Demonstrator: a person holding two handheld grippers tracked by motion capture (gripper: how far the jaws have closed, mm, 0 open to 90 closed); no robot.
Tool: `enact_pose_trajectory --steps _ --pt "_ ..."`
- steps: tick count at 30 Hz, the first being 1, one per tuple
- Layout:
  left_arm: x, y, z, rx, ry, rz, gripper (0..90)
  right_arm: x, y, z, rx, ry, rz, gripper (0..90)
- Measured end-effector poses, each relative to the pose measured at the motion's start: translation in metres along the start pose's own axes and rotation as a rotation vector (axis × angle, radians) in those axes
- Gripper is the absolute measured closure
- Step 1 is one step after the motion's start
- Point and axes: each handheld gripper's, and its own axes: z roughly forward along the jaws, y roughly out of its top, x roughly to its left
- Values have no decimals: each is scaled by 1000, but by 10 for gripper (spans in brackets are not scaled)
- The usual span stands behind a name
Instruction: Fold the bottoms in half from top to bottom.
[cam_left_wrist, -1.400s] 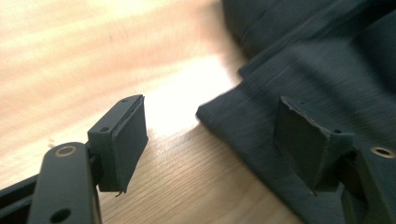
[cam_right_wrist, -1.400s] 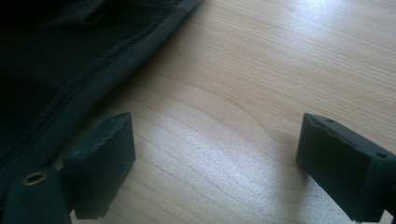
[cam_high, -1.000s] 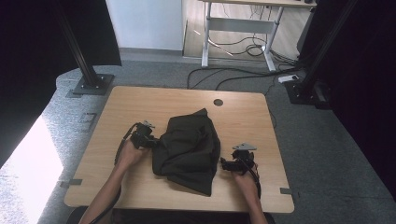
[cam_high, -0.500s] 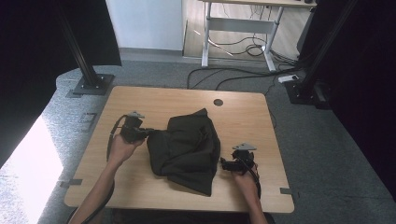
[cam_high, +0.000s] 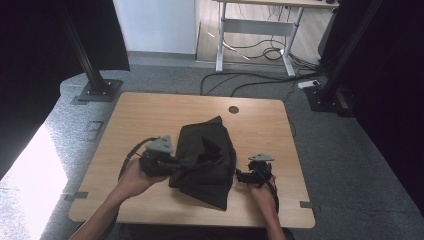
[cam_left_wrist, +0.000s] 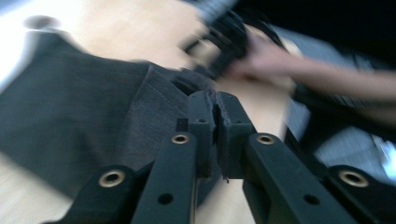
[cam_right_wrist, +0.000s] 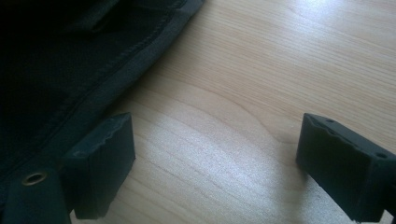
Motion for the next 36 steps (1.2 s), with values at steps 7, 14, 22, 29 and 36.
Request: enact_pose_trajectory --steps 7,14,22,29,36 --pt "13 24 -15 -54 105 36 467 0 0 0 0 1 -1 111" --pt "82 9 27 45 327 -99 283 0 0 0 1 3 -2 110" --pt "114 -20 97 152 306 -198 203 0 0 0 0 4 -3 110" --pt "68 -38 134 193 242 -98 197 0 0 0 1 6 -3 110" --pt "62 -56 151 184 261 -103 194 0 0 0 1 6 -4 110"
